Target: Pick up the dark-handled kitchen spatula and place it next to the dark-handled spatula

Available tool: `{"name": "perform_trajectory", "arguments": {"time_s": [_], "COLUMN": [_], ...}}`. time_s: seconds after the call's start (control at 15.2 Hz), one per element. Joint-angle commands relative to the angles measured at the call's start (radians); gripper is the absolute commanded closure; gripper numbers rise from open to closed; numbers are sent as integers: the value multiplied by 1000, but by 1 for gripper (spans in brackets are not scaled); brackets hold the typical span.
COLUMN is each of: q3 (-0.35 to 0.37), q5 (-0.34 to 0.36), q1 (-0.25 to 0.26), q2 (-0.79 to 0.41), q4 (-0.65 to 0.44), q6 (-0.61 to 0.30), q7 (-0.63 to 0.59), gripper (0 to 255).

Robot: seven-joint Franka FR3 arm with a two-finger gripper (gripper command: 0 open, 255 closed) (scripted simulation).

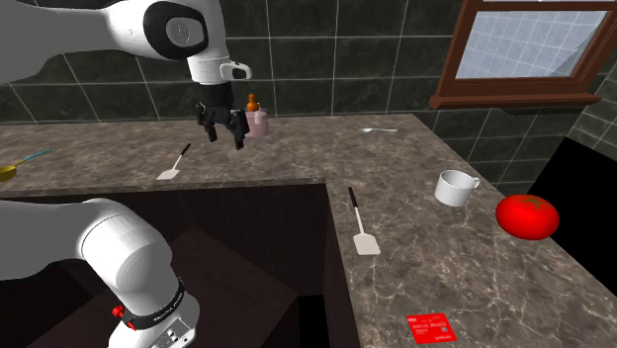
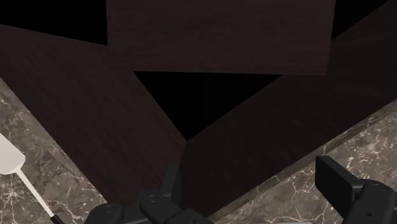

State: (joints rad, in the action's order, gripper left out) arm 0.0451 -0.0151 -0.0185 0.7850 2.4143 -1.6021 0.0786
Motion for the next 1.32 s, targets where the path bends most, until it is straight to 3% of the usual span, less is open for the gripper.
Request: {"name": "perform_trajectory", "arguments": {"time_s": [0.0,0.73,1.25], "q3": [0,-258,-445], "q5": [0,150,167], "q1": [0,-39,-26], "q2": [0,-141,-379], "q4": [0,68,-12], "q6": [0,-249,-437], "q7": [0,382,669], "gripper": [0,0,0]}}
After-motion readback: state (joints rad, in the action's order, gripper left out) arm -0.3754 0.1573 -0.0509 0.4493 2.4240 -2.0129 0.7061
